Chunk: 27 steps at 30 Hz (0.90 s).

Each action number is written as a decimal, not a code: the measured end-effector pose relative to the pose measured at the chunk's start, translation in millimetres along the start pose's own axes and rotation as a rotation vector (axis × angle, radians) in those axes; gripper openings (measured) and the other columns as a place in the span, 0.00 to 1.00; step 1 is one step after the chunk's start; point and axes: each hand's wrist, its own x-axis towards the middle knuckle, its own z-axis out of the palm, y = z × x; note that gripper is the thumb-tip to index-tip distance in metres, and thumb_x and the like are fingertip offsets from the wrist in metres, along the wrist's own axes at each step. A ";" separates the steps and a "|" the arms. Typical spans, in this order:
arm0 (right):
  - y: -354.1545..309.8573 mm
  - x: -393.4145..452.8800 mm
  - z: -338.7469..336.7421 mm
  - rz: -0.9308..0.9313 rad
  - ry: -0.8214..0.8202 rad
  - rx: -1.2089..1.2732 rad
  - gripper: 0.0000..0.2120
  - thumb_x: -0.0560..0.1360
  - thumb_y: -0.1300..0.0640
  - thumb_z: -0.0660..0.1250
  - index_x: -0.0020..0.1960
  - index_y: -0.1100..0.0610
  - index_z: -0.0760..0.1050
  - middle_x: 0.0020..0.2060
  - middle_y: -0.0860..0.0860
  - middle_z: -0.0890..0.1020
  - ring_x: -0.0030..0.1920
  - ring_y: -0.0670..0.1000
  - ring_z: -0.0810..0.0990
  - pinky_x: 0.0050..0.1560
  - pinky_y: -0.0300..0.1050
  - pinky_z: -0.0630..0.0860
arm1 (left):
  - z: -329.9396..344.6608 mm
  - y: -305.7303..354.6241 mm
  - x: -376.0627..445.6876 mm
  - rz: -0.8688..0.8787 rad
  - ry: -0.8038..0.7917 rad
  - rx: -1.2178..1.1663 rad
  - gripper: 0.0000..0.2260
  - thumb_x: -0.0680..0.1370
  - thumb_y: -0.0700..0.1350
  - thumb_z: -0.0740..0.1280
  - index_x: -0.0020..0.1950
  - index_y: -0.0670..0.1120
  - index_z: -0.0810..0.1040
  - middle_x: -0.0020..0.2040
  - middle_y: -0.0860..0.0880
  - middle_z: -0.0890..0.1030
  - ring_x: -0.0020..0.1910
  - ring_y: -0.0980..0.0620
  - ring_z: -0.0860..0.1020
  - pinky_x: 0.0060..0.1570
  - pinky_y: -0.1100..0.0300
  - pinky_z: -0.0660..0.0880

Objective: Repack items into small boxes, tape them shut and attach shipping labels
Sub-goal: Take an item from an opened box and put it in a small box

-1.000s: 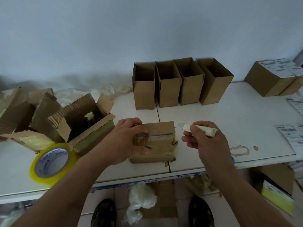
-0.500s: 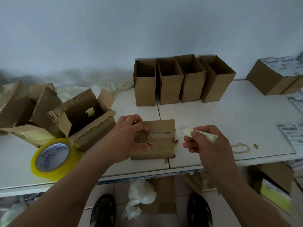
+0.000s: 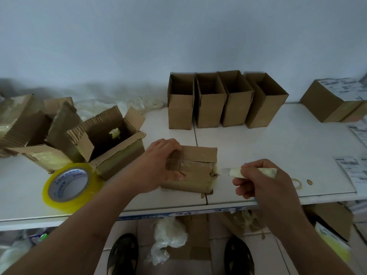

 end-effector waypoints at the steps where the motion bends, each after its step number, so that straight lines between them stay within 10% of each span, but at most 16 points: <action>1: -3.9 1.7 -1.9 -0.029 -0.042 -0.022 0.03 0.79 0.62 0.64 0.48 0.60 0.76 0.34 0.56 0.84 0.31 0.54 0.81 0.35 0.47 0.77 | -1.7 -2.6 -0.6 -0.001 -0.004 -0.038 0.28 0.72 0.54 0.74 0.69 0.57 0.66 0.68 0.62 0.63 0.66 0.60 0.61 0.71 0.55 0.64; 6: -28.8 16.7 13.4 -0.257 -0.230 -0.191 0.04 0.78 0.57 0.66 0.51 0.51 0.79 0.37 0.51 0.85 0.36 0.50 0.83 0.39 0.44 0.80 | -3.5 -14.0 -4.7 -0.096 0.023 -0.126 0.40 0.69 0.56 0.76 0.76 0.59 0.59 0.78 0.62 0.50 0.77 0.54 0.51 0.75 0.49 0.56; 13: -38.3 40.0 69.0 -0.498 -0.405 -0.478 0.03 0.77 0.47 0.66 0.47 0.43 0.79 0.40 0.39 0.81 0.44 0.39 0.78 0.41 0.27 0.70 | -3.3 -35.1 -7.5 -0.274 -0.033 -0.443 0.43 0.68 0.57 0.77 0.78 0.60 0.57 0.67 0.54 0.73 0.62 0.56 0.72 0.63 0.56 0.71; 27: -41.1 52.3 94.2 -0.620 -0.497 -0.714 0.06 0.79 0.47 0.62 0.51 0.41 0.78 0.44 0.38 0.80 0.47 0.39 0.78 0.46 0.30 0.70 | 3.7 -49.4 -2.8 -0.201 -0.028 -0.445 0.43 0.67 0.61 0.76 0.77 0.60 0.57 0.70 0.56 0.70 0.66 0.56 0.70 0.65 0.55 0.71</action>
